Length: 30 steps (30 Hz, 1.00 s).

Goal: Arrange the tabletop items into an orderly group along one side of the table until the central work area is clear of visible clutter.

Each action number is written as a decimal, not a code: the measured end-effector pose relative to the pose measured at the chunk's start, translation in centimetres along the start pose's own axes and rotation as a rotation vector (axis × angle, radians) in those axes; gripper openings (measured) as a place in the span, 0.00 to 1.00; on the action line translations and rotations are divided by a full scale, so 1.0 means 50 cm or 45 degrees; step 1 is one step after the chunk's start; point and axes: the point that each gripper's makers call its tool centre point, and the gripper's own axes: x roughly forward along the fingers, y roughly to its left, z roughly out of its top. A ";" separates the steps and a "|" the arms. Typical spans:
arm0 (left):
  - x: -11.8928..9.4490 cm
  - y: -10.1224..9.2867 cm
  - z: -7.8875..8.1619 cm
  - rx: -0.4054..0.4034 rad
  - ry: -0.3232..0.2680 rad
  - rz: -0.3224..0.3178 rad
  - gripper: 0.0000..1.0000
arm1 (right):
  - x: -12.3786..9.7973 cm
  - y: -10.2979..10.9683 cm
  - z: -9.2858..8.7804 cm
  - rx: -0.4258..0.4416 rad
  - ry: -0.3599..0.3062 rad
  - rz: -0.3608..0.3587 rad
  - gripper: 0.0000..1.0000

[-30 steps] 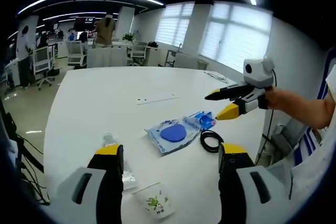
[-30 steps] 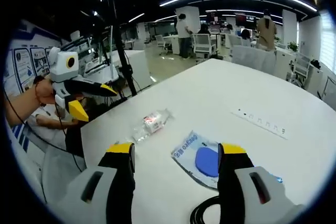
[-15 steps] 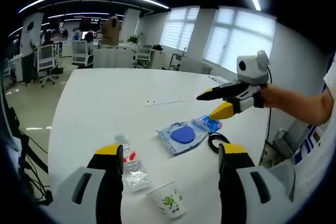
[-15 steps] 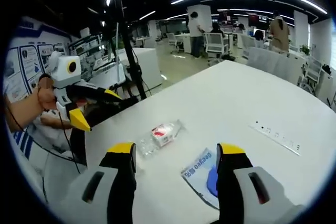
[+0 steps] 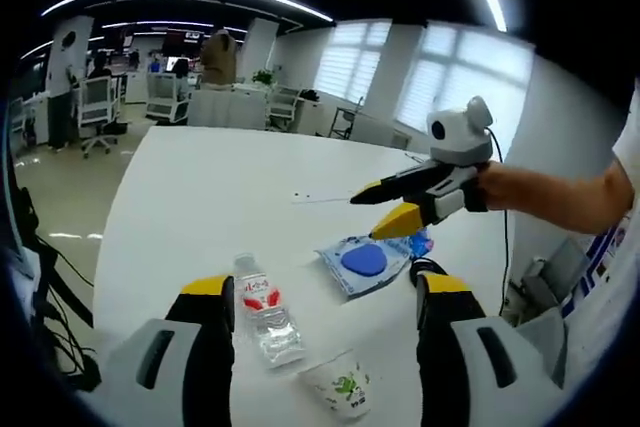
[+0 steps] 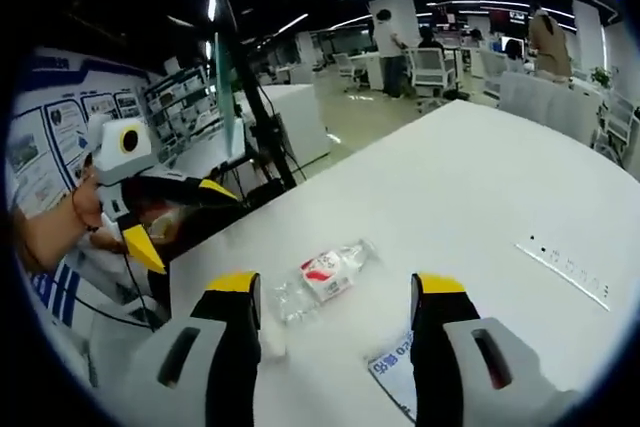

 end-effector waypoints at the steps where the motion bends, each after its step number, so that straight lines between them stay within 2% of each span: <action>1: 0.001 0.003 -0.002 -0.002 0.001 -0.001 0.76 | 0.012 -0.001 0.001 0.014 0.001 0.014 0.59; 14: 0.007 0.049 -0.032 -0.071 -0.014 0.009 0.76 | 0.137 -0.035 -0.007 0.209 0.019 0.108 0.58; 19: 0.014 0.063 -0.043 -0.111 -0.024 0.011 0.76 | 0.185 -0.064 -0.014 0.339 0.011 0.127 0.56; 27: 0.036 0.073 -0.054 -0.152 -0.034 0.003 0.76 | 0.238 -0.093 -0.035 0.464 0.034 0.134 0.54; 30: 0.045 0.076 -0.061 -0.165 -0.033 0.004 0.76 | 0.253 -0.105 -0.045 0.546 0.036 0.131 0.52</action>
